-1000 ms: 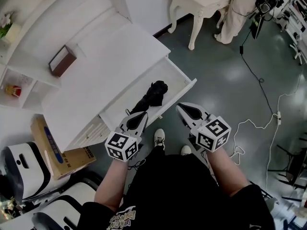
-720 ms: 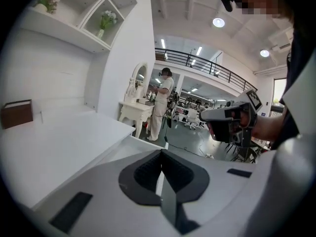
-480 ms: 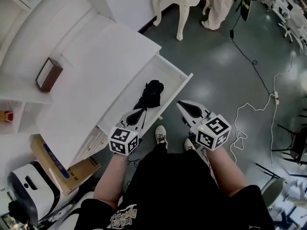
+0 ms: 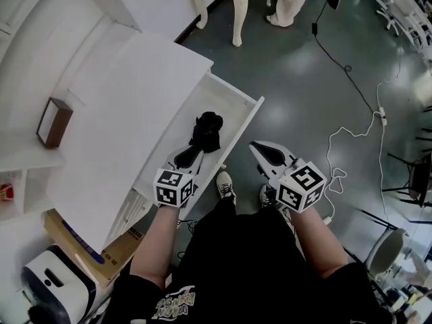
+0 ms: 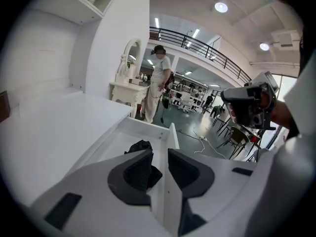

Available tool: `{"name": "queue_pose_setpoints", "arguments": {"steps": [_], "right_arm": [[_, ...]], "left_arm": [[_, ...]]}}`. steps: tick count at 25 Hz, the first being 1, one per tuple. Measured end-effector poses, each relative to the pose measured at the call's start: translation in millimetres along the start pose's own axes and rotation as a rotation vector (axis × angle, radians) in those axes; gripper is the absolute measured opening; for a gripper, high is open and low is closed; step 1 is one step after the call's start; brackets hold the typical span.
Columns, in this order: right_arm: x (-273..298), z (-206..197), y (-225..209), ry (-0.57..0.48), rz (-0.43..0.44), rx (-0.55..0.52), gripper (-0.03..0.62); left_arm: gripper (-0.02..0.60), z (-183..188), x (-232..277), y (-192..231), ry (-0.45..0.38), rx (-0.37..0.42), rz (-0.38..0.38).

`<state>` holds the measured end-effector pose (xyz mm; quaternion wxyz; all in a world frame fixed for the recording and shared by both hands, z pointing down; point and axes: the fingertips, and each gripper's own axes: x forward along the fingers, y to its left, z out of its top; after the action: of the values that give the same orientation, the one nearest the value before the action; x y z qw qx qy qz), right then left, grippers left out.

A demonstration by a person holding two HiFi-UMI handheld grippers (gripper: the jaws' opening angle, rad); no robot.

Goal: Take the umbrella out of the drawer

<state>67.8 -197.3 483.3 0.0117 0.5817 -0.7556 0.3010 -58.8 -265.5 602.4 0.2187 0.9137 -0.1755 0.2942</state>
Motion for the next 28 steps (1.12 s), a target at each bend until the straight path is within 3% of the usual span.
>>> {"name": "queue_pose_setpoints", "arguments": {"steps": [8, 28], "right_arm": [[1.8, -4.3, -9.9, 0.009, -0.039, 0.025, 0.003], [4.8, -26.4, -41.7, 0.065, -0.102, 0.092, 0.003]], "left_arm": [[0.245, -36.2, 39.8, 29.9, 0.142, -0.011, 0.006], [0.281, -86.5, 119.6, 69.7, 0.367, -0.016, 0.033]]}}
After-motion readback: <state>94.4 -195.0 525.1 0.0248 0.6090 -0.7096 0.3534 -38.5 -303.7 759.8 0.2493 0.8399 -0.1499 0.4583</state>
